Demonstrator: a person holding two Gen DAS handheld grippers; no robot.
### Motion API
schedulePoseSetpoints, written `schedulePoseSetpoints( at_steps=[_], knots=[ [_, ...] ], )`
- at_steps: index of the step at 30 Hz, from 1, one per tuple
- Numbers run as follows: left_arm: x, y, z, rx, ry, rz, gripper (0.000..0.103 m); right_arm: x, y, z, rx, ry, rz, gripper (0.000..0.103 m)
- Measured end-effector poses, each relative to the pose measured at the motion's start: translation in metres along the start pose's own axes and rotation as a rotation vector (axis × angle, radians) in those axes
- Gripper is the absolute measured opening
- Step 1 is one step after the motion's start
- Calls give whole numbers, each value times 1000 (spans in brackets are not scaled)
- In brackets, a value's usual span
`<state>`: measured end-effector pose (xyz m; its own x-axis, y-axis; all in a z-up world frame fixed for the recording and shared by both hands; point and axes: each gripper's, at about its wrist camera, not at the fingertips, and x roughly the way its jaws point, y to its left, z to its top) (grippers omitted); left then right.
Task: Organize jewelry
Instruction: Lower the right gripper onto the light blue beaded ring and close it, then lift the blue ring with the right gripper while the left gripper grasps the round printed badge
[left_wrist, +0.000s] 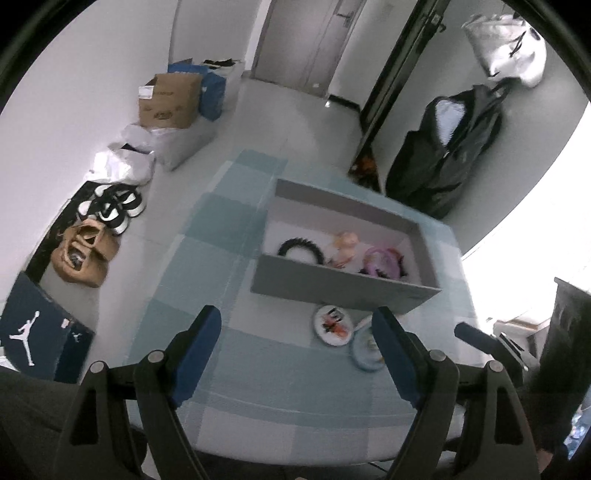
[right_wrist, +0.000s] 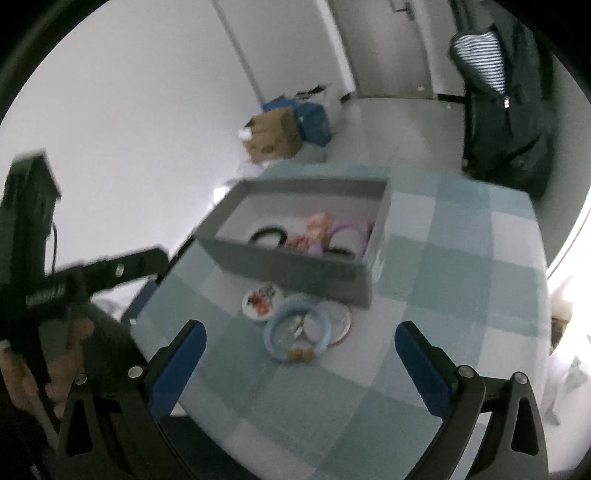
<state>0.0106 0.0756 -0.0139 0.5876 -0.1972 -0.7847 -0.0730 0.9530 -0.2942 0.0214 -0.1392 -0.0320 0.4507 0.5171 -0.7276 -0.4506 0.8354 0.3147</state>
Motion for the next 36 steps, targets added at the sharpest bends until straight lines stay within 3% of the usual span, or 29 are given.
schedulePoseSetpoints(
  at_steps=[11, 14, 19, 21, 26, 36],
  knots=[
    [11, 6, -4, 8, 56, 50, 80, 35, 21, -17, -117, 58, -86, 94],
    [6, 11, -1, 0, 35, 61, 80, 42, 29, -21, -181, 60, -153, 93],
    [10, 15, 1, -23, 39, 68, 80, 50, 36, -24, -247, 70, -207, 82],
    [15, 18, 1, -40, 61, 64, 80, 54, 39, -25, -266, 74, -229, 72],
    [18, 19, 3, -51, 71, 55, 80, 56, 45, -27, -291, 68, -243, 61],
    [23, 21, 4, -56, 88, 53, 80, 48, 39, -25, -261, 53, -192, 60]
  ],
)
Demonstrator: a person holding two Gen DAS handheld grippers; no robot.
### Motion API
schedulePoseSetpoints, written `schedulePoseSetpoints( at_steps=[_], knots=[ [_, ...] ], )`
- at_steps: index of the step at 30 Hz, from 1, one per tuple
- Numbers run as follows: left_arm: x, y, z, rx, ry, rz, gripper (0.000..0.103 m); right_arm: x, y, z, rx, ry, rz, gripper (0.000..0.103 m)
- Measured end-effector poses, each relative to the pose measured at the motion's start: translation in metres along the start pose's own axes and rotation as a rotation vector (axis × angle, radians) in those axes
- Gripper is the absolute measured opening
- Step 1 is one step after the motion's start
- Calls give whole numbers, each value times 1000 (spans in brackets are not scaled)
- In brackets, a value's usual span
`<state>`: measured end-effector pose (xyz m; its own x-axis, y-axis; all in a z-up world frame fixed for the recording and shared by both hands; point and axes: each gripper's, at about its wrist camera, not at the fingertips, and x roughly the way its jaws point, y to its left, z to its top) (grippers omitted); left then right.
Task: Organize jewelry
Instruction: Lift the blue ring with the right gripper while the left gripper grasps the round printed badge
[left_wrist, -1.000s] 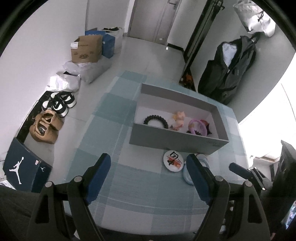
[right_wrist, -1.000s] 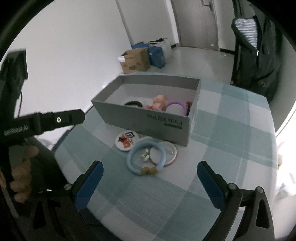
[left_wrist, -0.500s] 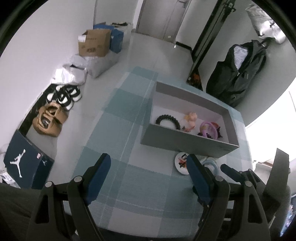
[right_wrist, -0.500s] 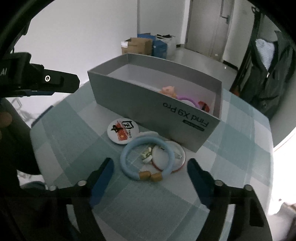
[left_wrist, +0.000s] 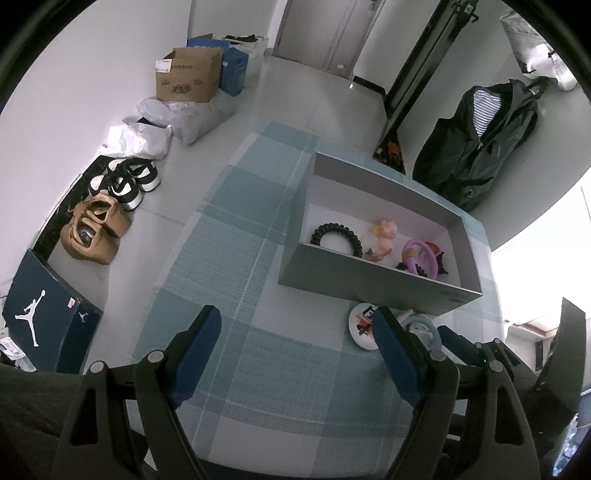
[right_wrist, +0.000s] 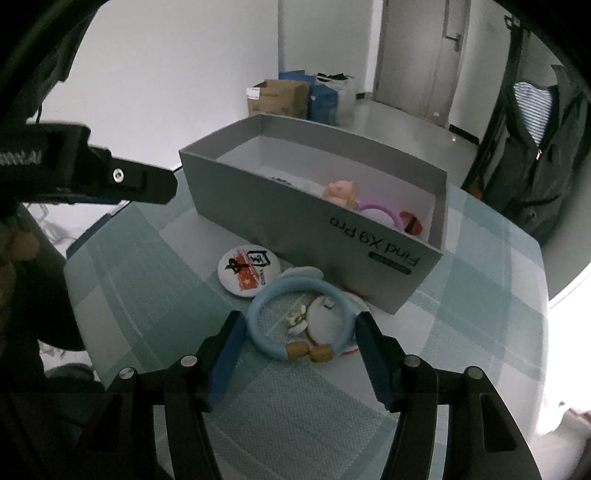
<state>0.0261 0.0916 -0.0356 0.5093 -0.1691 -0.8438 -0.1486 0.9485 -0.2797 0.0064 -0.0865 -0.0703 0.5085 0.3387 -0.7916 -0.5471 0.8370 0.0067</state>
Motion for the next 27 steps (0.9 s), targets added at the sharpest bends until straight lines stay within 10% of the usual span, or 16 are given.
schedulePoseSetpoints(
  at_steps=[27],
  knots=[
    [15, -14, -6, 59, 47, 24, 80, -32, -64, -3, 269, -50, 235, 60]
  ],
)
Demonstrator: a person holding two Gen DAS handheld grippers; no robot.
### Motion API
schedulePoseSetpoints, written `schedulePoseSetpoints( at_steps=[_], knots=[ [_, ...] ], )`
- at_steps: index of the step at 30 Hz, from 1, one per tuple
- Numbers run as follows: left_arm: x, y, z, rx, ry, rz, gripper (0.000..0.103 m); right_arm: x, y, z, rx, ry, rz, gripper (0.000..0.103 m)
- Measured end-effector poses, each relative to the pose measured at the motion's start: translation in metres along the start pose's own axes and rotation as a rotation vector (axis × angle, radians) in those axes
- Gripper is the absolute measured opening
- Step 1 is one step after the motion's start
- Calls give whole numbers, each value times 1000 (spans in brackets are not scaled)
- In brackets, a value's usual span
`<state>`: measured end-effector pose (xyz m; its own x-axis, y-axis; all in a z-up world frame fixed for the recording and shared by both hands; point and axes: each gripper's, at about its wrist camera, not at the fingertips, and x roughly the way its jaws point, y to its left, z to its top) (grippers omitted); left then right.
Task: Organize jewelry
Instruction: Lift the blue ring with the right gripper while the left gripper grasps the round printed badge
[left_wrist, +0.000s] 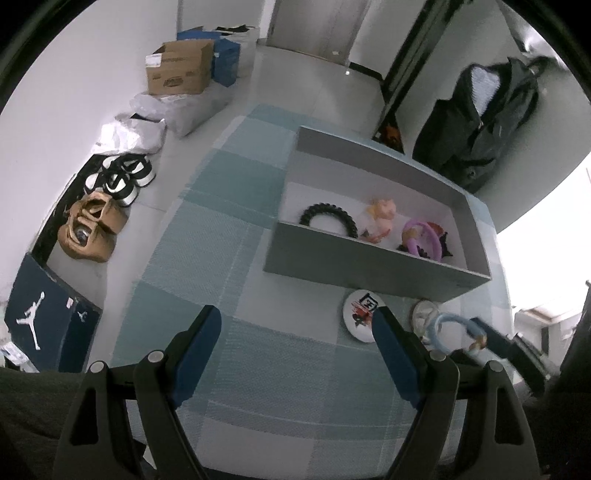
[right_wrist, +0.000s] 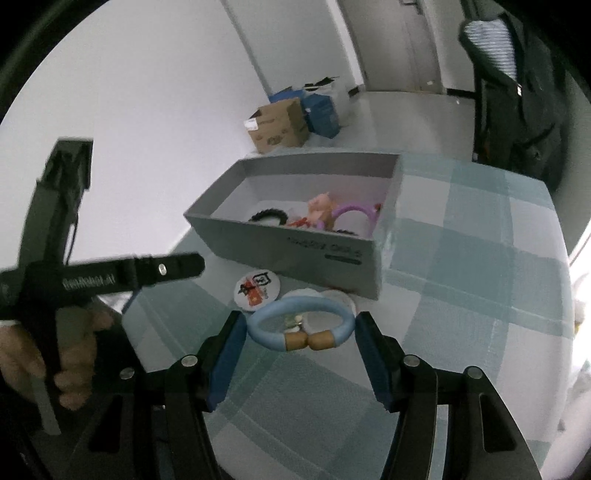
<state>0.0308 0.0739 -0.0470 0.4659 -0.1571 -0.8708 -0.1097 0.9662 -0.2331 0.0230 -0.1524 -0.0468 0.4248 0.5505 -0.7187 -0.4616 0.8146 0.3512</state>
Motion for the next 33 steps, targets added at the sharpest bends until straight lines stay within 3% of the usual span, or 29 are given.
schedulePoseSetpoints(
  at_steps=[9, 22, 26, 31, 32, 33],
  knots=[
    [14, -39, -12, 229, 35, 53, 80, -11, -10, 7, 48, -39, 30, 60],
    [28, -55, -12, 363, 37, 127, 80, -24, -32, 17, 107, -93, 35, 60],
    [29, -56, -15, 374, 57, 103, 62, -29, -37, 17, 123, -104, 40, 60],
    [31, -54, -13, 353, 71, 63, 54, -33, -40, 19, 134, -119, 40, 60],
    [29, -56, -14, 363, 69, 55, 40, -34, -41, 19, 137, -120, 39, 60],
    [28, -58, -13, 375, 67, 51, 37, -33, -40, 19, 138, -121, 41, 60]
  ],
)
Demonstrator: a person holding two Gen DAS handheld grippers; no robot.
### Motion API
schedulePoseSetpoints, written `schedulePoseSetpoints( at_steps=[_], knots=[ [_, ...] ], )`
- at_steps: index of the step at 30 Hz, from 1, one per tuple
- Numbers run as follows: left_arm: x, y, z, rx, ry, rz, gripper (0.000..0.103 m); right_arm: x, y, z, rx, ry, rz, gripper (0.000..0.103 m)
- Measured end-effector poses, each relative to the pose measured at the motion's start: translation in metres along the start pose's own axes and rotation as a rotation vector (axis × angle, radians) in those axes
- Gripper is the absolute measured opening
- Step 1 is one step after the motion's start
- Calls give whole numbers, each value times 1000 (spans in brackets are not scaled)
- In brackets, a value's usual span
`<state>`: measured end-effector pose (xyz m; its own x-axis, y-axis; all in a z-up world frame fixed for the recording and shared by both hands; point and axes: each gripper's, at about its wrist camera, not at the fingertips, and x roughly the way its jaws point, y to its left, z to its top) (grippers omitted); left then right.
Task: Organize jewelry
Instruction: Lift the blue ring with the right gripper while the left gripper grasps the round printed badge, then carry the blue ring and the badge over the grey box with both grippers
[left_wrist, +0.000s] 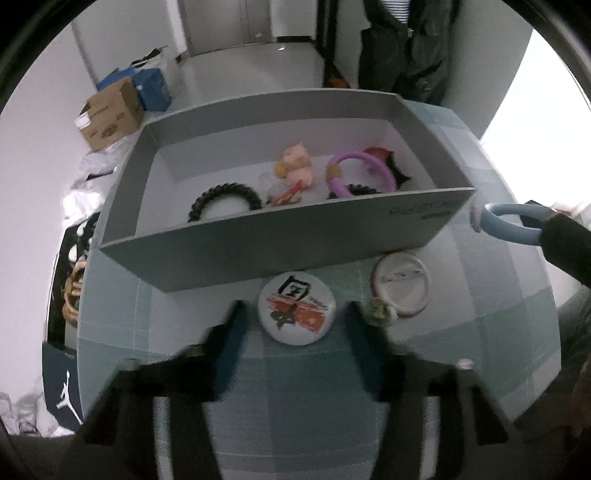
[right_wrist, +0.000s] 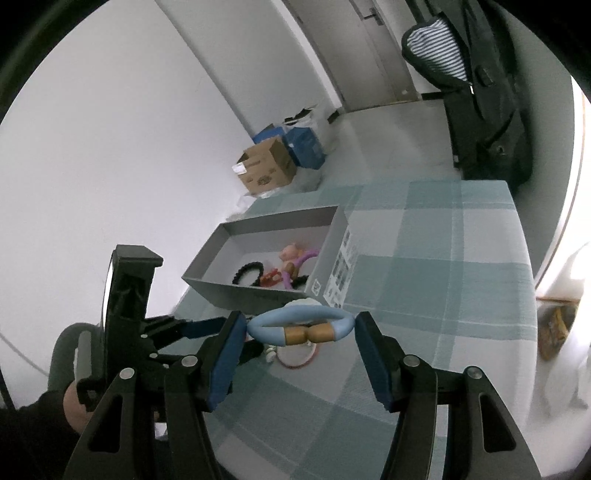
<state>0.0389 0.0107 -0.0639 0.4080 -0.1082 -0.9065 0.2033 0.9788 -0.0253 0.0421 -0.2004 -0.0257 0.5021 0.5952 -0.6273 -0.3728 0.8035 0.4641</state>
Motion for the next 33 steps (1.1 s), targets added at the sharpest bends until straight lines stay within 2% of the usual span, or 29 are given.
schedulePoseSetpoints(
  at_steps=[2, 9, 15, 18, 33],
  knots=[
    [0, -3, 0, 17, 2, 3, 37, -1, 0, 0, -3, -7, -2, 60],
    [-6, 0, -2, -15, -2, -42, 37, -6, -1, 0, 3, -21, -5, 60],
    [-18, -4, -3, -20, -16, -105, 37, -13, 3, -1, -1, -34, 8, 60],
    [-28, -5, -1, -25, -43, -134, 37, -16, 8, 0, -14, -49, 32, 60],
    [-61, 10, 9, -66, -175, -187, 37, -13, 29, 15, -42, -74, 48, 60]
  ],
)
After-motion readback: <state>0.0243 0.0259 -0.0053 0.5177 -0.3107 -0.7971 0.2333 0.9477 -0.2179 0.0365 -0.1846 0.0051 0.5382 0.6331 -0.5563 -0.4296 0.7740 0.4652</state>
